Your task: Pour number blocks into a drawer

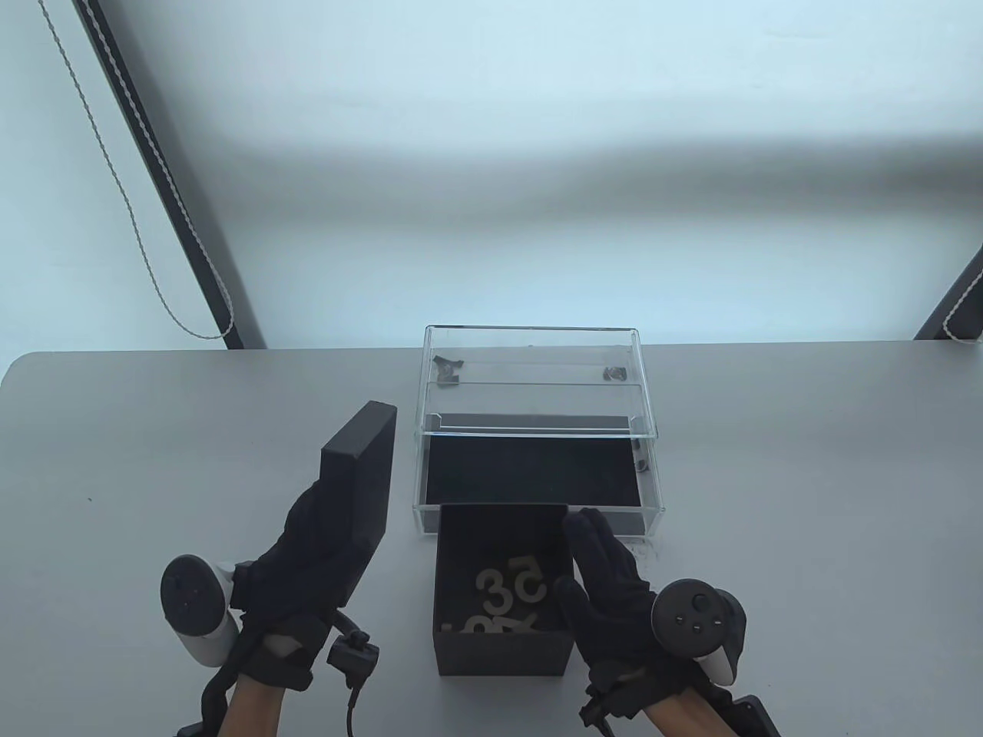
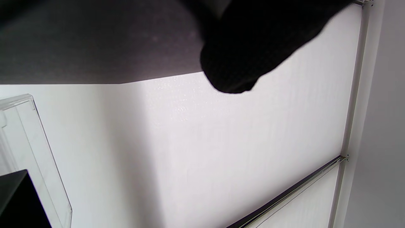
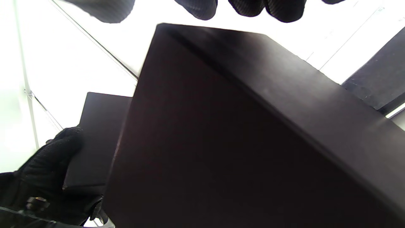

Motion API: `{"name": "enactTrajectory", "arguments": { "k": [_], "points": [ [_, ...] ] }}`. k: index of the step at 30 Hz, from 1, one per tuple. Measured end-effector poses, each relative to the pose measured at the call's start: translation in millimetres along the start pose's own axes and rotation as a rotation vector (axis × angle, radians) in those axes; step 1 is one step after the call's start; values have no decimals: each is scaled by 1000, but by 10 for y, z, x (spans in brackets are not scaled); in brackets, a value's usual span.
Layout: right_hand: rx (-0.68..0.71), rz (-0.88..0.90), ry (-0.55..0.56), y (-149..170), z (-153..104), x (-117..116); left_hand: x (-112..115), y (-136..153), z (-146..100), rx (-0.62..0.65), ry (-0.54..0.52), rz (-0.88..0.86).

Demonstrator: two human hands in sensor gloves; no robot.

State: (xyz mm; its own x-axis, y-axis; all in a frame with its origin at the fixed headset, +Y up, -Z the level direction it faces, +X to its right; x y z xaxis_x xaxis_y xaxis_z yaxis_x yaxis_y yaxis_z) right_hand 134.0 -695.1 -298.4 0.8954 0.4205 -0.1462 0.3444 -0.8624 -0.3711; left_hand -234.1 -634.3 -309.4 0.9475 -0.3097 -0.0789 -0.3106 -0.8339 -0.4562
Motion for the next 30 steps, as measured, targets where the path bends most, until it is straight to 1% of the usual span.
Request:
{"name": "enactTrajectory", "arguments": {
  "k": [2,5,12,17,21,30],
  "points": [
    [-4,-3,-2,0,0,-3,19,109,-5,-36,13,129],
    [-6,-3,-4,3,3,-5,61,247,-13,-80,50,262],
    [-11,-1,-6,10,7,-7,177,577,-48,-185,182,569],
    [-12,-2,-7,10,7,-8,265,789,-81,-249,273,693],
    [-12,-2,-7,10,7,-8,340,940,-111,-295,341,752],
    [-22,-2,-18,14,8,-23,604,1246,-205,-373,508,910]
  ]
}}
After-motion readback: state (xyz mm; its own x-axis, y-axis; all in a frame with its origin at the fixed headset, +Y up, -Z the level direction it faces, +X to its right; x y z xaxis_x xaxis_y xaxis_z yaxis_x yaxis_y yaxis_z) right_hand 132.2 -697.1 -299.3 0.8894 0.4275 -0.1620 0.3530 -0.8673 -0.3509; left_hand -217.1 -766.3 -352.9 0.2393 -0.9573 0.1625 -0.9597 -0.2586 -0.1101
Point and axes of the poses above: the tracker on the back of each hand, its own y axis roughly to the little-finger side, its own z axis roughly from the wrist to the fingertips, x = y × z, the point moved 4 cm from there along z, roughly from the wrist to the fingertips, and after that the axes turned 8 degrees about z, right-handed, at the moved point
